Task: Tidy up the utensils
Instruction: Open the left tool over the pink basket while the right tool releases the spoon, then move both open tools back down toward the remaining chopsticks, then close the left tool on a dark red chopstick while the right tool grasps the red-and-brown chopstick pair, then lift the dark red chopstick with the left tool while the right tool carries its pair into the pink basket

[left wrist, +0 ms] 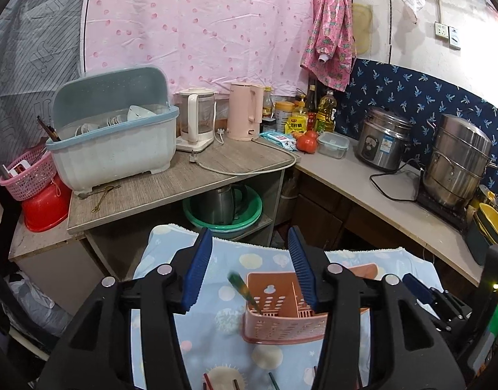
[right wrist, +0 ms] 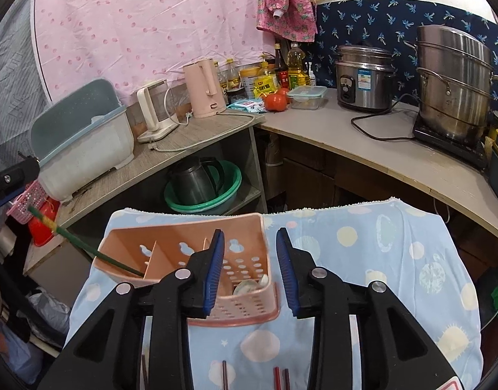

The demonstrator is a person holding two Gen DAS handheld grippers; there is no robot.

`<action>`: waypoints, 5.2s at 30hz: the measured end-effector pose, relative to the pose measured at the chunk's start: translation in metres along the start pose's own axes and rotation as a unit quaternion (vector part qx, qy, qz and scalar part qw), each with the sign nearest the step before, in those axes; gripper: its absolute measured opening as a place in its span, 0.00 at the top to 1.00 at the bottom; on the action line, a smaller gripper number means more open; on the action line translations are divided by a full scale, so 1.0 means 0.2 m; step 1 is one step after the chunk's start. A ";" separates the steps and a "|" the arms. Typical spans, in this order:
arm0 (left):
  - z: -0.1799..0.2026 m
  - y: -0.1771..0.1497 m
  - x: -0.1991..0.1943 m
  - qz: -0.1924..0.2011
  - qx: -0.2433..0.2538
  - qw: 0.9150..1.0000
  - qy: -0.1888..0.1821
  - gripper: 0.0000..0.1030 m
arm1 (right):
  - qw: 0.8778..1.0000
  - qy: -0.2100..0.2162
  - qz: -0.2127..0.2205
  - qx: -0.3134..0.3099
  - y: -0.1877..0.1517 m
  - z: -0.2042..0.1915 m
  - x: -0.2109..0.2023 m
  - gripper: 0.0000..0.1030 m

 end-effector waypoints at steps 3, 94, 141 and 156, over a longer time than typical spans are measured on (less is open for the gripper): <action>-0.02 -0.04 -0.05 -0.005 -0.001 1.000 0.000 0.55 | 1.000 -0.006 0.006 -0.002 -0.05 -0.01 -0.10 0.65; -0.66 -1.56 -0.50 -0.180 0.006 0.982 0.053 0.93 | 0.989 -0.011 -0.147 0.011 -1.42 -0.07 -0.59 0.81; -0.56 -1.06 -0.95 -0.109 -0.052 0.993 -0.018 0.93 | 0.999 0.022 -0.004 0.025 -0.97 -0.08 -1.15 0.93; -0.28 -0.56 -0.96 -0.036 -0.027 0.998 -0.051 0.93 | 0.998 0.016 0.064 0.004 -0.54 -0.04 -1.20 0.93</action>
Point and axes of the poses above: each gripper's, at about its wrist camera, not at the fingertips, and x roughly the way its jaws point, z to its right, y to its top, the point moved 5 cm from there along x, roughly the way its jaws point, and after that the axes turned 15 degrees about -x, right-handed, at the moved point
